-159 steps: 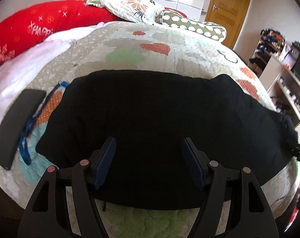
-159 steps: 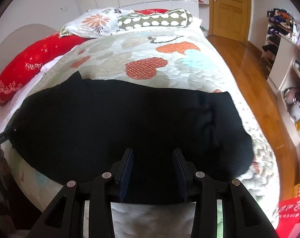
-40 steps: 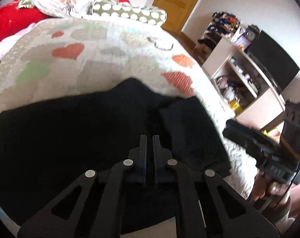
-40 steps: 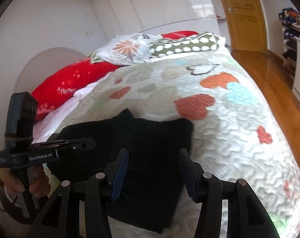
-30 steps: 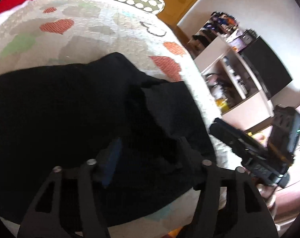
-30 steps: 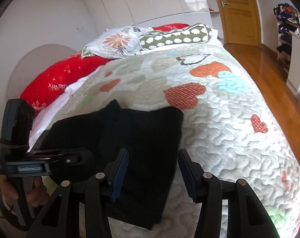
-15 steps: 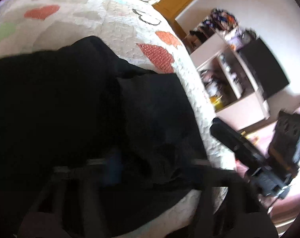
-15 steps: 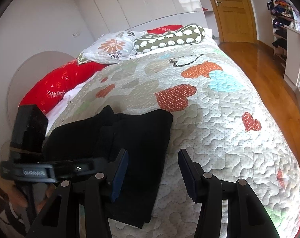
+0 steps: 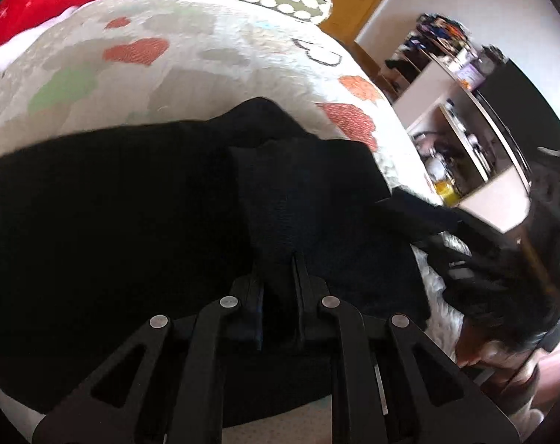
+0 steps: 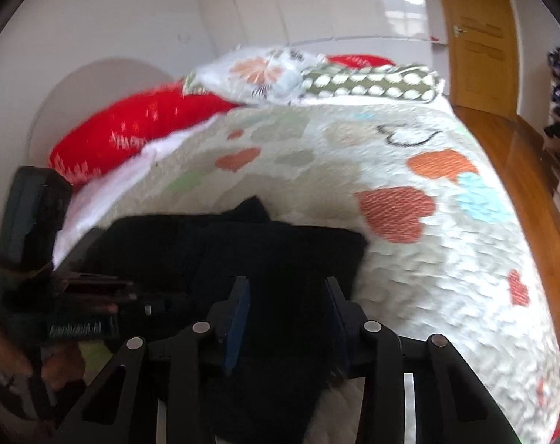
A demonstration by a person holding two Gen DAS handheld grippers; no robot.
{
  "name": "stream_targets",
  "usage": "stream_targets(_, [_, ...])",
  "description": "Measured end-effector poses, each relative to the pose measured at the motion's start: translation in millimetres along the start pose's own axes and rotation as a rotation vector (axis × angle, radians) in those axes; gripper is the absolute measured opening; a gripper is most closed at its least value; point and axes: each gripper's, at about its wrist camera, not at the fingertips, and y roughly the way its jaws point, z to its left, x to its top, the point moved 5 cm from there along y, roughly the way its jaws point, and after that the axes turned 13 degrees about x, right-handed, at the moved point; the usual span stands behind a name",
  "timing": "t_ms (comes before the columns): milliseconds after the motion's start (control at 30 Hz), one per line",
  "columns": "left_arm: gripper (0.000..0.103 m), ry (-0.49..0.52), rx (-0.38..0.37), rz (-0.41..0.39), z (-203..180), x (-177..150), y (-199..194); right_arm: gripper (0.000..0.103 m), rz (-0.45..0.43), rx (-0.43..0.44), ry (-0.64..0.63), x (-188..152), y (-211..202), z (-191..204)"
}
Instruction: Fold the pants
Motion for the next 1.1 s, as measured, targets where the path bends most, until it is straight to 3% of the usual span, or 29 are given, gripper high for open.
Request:
stream_targets(100, [0.018,-0.022,0.008,0.005,4,-3,-4,0.038,0.096,-0.019,0.015,-12,31,-8])
stream_targets(233, [0.029,-0.007,0.049,-0.027,7,-2,-19,0.038,0.073,-0.012,0.009,-13,15,0])
stream_targets(400, [0.029,-0.023,0.078,-0.087,5,4,-34,0.038,0.059,-0.009,-0.02,-20,-7,15])
stream_targets(633, [0.031,-0.05,0.156,-0.051,3,0,1,0.038,0.138,-0.012,-0.049,-52,9,31])
stream_targets(800, [0.034,-0.06,0.16,-0.078,4,-2,-10,0.038,0.13,-0.025,-0.048,-48,-2,35])
stream_targets(1100, [0.034,-0.07,0.237,-0.158,9,-11,-38,0.042,0.026,-0.046,0.002,-25,-24,37])
